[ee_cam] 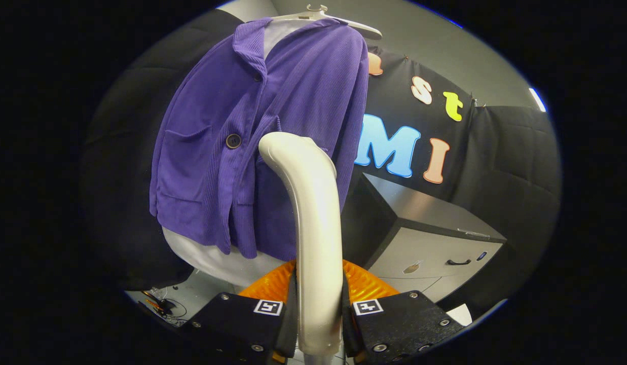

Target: Iron the clothes twice with a garment steamer, once on the left side and once on the right side.

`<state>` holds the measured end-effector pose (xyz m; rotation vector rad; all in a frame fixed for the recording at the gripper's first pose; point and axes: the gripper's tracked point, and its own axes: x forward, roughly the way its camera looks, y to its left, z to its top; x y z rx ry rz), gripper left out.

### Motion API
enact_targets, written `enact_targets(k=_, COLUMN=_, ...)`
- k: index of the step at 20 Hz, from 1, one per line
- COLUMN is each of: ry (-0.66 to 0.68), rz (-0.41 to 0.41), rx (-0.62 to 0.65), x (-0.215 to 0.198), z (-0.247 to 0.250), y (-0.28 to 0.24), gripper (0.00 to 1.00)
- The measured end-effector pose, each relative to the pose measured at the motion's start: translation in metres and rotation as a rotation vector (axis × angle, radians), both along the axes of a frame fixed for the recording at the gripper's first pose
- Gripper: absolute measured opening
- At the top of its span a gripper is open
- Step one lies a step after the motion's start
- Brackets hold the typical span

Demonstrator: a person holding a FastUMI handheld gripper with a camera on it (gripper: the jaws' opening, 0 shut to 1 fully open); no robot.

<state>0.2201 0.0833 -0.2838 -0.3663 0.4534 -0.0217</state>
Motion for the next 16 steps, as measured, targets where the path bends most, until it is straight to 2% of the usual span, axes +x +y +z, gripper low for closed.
enact_targets(k=16, ry=0.257, rz=0.023, rx=-0.007, x=-0.042, z=-0.079, y=-0.022, gripper=0.36)
